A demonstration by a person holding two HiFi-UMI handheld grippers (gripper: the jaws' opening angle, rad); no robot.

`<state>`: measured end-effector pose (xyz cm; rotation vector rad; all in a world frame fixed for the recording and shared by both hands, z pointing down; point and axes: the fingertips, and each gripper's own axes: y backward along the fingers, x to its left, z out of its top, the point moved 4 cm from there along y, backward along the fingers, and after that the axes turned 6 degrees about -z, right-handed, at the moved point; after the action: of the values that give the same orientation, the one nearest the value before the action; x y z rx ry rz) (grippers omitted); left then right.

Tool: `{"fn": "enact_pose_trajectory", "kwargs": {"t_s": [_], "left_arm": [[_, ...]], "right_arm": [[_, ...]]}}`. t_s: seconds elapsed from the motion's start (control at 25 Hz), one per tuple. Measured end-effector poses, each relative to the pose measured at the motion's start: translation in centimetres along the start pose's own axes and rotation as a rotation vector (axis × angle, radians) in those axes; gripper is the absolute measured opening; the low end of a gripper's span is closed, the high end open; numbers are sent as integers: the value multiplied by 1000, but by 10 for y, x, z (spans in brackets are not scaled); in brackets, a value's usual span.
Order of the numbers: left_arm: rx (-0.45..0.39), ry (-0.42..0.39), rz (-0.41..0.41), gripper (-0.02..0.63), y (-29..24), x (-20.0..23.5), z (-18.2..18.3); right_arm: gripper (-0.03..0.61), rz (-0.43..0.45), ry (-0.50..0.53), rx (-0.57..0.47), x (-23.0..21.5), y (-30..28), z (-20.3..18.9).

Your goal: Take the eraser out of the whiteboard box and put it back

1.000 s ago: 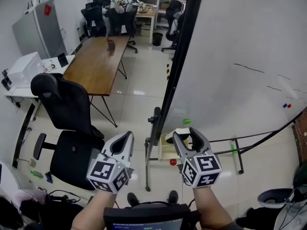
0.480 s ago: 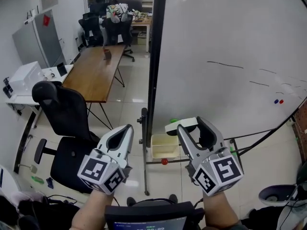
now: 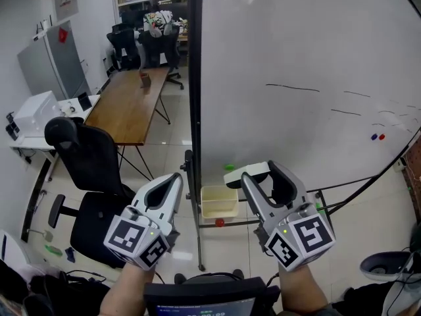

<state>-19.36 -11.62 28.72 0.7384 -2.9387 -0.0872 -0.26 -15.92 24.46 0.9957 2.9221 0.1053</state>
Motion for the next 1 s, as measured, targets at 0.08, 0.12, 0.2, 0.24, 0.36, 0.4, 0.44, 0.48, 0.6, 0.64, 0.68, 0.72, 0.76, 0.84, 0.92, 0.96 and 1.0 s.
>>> {"fn": "enact_pose_trajectory", "kwargs": {"t_s": [0.08, 0.12, 0.2, 0.24, 0.36, 0.4, 0.44, 0.48, 0.6, 0.64, 0.68, 0.72, 0.76, 0.84, 0.92, 0.96, 1.0], "left_arm": [[-2, -2, 2, 32, 0, -2, 1], [-1, -3, 3, 32, 0, -3, 2], [2, -3, 5, 32, 1, -4, 1], [3, -1, 6, 32, 1, -4, 1], [7, 4, 12, 32, 4, -4, 0], [8, 7, 13, 32, 5, -4, 0], [10, 11, 13, 32, 6, -4, 0], [11, 15, 12, 32, 6, -3, 0], [12, 15, 12, 32, 8, -3, 0], [13, 11, 12, 32, 9, -2, 0], [14, 8, 11, 31, 9, -2, 0], [15, 7, 11, 31, 9, -2, 0], [14, 8, 11, 31, 9, -2, 0], [10, 19, 16, 31, 10, 0, -2], [6, 37, 22, 32, 10, 2, -4], [5, 45, 22, 32, 9, 3, -5], [6, 49, 20, 33, 9, 3, -7]], "right_arm": [[265, 1, -4, -1, -1, 2, 1], [265, 2, -7, 0, -2, 2, 1], [265, 5, -10, 1, -2, 3, 1], [265, 7, -10, 3, -2, 4, 1], [265, 12, -10, 8, 0, 5, 2], [264, 12, -9, 8, 0, 5, 2], [264, 12, -9, 8, 1, 5, 3], [265, 12, -9, 7, 1, 5, 3], [264, 11, -11, 8, 2, 5, 3], [264, 12, -13, 10, 2, 5, 3], [264, 12, -14, 11, 3, 5, 2], [264, 13, -14, 12, 3, 5, 2], [264, 13, -14, 12, 3, 5, 1], [265, 12, -14, 14, 3, 5, 0], [264, 10, -17, 17, 3, 4, -2], [264, 8, -18, 19, 2, 4, -3], [264, 5, -18, 21, 2, 4, -3]]}}
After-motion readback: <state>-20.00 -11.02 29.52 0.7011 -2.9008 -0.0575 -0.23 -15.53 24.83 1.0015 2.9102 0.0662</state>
